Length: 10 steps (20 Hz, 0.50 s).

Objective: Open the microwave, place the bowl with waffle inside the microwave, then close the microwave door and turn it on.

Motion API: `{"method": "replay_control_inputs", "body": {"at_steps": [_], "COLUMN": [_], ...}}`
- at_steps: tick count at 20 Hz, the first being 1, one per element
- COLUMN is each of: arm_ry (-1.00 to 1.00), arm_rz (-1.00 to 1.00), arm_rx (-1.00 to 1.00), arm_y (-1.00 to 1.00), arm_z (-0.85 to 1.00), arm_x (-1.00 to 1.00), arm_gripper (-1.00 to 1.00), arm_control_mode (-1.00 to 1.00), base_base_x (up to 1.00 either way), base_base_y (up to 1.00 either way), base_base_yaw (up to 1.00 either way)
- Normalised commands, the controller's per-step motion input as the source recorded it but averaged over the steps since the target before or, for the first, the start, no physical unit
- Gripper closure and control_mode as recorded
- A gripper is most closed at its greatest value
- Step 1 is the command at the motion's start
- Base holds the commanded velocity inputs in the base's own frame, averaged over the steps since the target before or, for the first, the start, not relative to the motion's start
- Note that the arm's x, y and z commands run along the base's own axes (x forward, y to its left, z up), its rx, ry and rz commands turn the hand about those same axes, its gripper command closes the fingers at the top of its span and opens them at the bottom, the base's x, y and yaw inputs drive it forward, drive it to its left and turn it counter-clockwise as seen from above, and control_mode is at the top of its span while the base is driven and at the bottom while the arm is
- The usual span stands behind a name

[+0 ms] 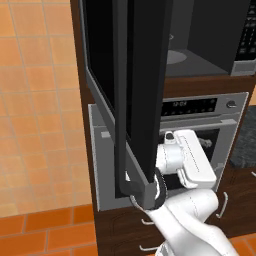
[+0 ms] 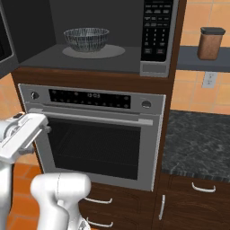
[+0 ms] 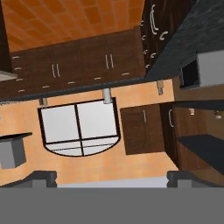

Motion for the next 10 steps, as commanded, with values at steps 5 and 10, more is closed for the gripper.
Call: {"method": "replay_control_inputs", "body": {"at_steps": [5,10], "arm_ry": [0.0,0.0], "arm_rz": [0.0,0.0], "arm_rx": [-0.08,-0.05], "arm_y": [0.51,0.55], "arm_z": [0.0,0.0], "arm_x": [-0.24,-0.21], "arm_gripper": [-1.0,-1.0], "arm_control_mode": [-1.0,-1.0], "base_base_x": [0.0,0.0], "base_base_y": [0.0,0.0], "base_base_yaw": [0.0,0.0]}}
